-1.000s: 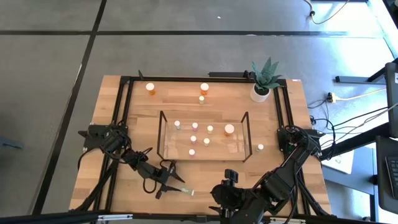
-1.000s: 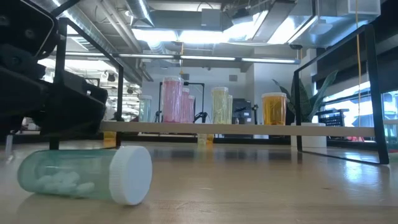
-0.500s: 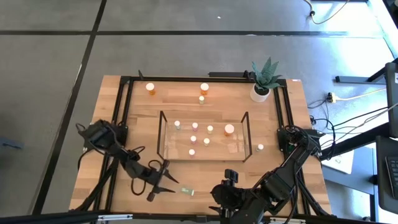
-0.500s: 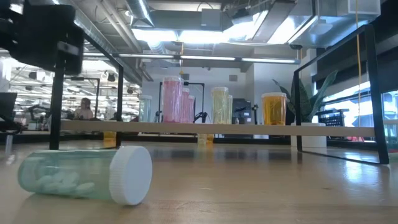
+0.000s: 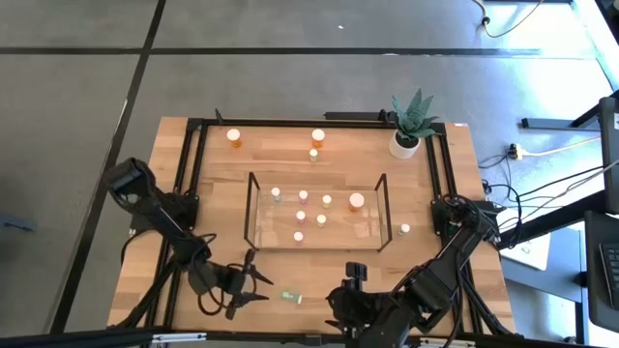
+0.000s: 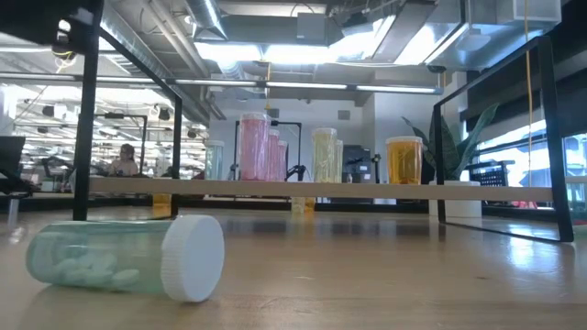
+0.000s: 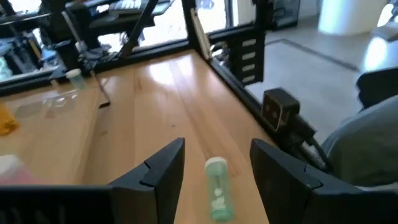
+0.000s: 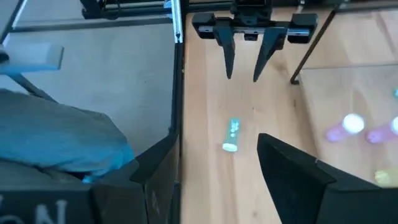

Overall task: Pick and place medicine bottles onto shelf by color
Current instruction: Put the bottom blue pill bottle on the shelf aligned with the other blue pill bottle

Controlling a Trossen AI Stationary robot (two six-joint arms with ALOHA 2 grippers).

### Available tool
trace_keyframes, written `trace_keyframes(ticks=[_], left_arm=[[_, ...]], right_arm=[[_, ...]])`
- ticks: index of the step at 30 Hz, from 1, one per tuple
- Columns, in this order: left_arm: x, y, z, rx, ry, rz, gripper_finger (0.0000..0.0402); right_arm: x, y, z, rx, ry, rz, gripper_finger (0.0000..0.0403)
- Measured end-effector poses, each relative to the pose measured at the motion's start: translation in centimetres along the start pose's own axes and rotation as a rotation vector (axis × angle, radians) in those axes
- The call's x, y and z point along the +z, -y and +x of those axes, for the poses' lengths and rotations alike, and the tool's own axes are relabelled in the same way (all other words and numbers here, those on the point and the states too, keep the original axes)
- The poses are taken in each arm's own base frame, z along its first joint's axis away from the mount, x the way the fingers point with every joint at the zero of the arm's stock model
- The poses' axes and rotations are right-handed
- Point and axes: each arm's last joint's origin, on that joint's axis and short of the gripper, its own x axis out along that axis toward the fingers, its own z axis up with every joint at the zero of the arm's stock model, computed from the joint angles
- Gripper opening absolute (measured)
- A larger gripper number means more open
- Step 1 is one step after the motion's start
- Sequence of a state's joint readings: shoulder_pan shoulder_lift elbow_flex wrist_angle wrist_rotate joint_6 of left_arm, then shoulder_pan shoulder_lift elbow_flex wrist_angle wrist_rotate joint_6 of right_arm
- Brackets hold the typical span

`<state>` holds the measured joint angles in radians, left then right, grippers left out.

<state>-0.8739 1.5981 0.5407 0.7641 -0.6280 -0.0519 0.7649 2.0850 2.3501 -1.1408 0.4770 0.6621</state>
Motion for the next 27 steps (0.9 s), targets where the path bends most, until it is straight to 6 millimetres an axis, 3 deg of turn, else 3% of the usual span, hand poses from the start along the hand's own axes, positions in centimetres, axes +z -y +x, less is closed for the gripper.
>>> trace_keyframes(ticks=[7, 16, 20, 27], left_arm=[[1.8, -0.1, -1.0, 0.065, -0.012, -0.011, 0.0175], [2.0, 0.3, -1.6, 0.090, 0.000, 0.004, 0.0175], [2.0, 0.7, -1.9, 0.091, 0.004, 0.011, 0.0175], [2.0, 1.2, -2.4, 0.105, 0.011, 0.019, 0.0175]], right_arm=[[0.9, 0.2, 0.3, 0.012, 0.054, 0.001, 0.0219], [1.4, 0.0, 0.7, 0.048, 0.091, 0.034, 0.0219], [-0.2, -0.9, 3.1, -0.031, 0.038, -0.045, 0.0219], [-5.3, -3.9, 9.2, -0.206, -0.006, -0.146, 0.0219]])
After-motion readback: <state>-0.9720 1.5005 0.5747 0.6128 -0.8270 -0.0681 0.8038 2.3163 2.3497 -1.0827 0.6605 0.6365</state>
